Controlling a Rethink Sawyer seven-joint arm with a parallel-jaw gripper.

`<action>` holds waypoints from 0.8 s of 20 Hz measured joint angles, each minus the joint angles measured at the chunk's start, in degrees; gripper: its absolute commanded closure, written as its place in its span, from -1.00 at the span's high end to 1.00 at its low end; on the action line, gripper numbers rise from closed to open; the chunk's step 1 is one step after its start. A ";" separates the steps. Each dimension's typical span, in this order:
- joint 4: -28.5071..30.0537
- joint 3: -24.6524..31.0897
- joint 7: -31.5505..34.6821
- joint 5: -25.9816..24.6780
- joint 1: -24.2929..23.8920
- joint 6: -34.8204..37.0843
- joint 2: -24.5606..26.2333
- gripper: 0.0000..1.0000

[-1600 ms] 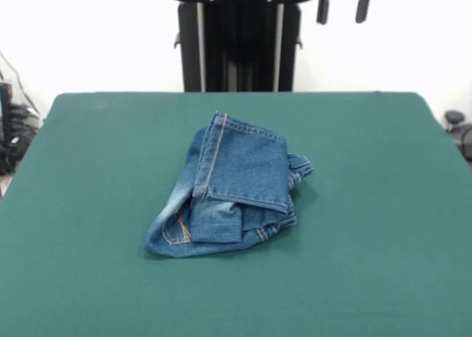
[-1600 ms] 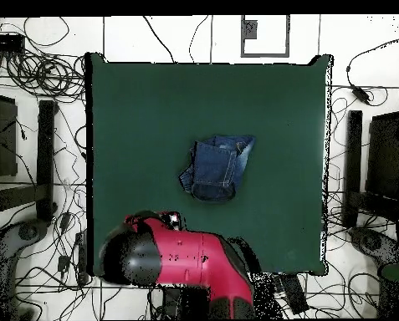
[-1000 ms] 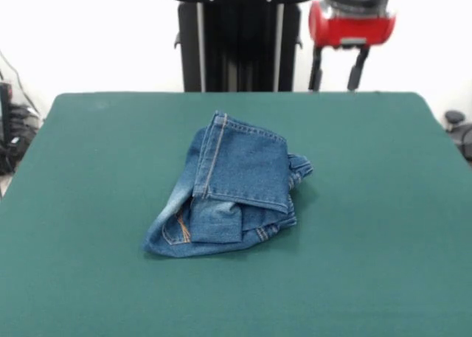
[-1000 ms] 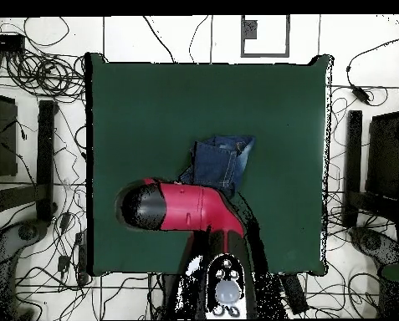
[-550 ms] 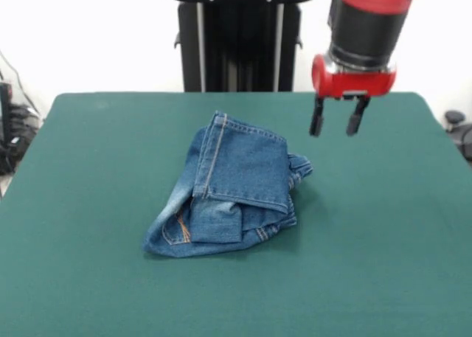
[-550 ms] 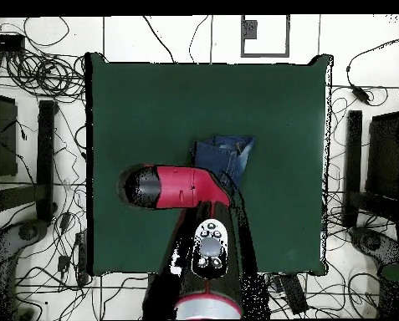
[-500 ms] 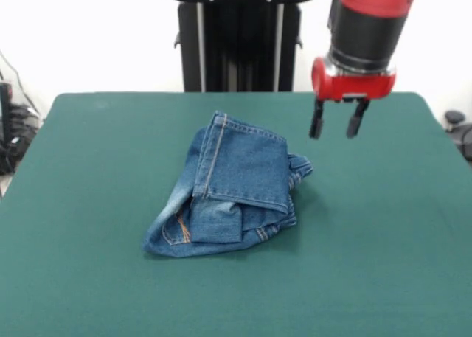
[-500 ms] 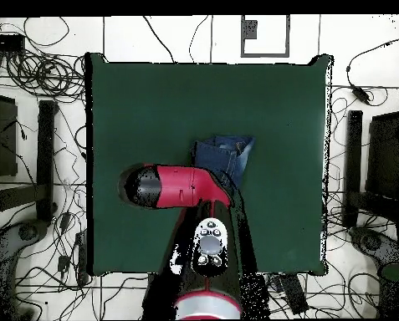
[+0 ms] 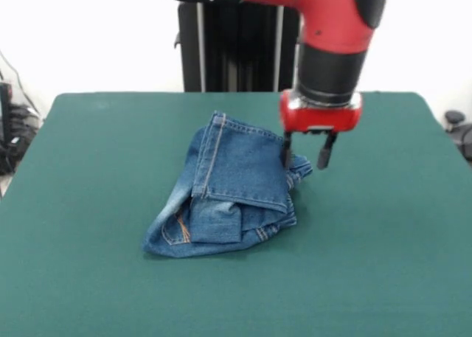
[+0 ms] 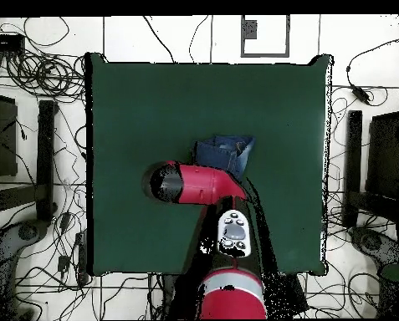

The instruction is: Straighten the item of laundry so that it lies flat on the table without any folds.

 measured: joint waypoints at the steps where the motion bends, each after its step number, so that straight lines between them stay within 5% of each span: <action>1: -0.02 0.39 0.00 0.02 -1.66 -1.30 0.52 1.00; 7: -0.02 2.43 0.00 0.02 -6.64 -4.13 2.42 1.00; 16: -0.01 3.61 0.00 0.00 -7.58 -4.12 2.52 1.00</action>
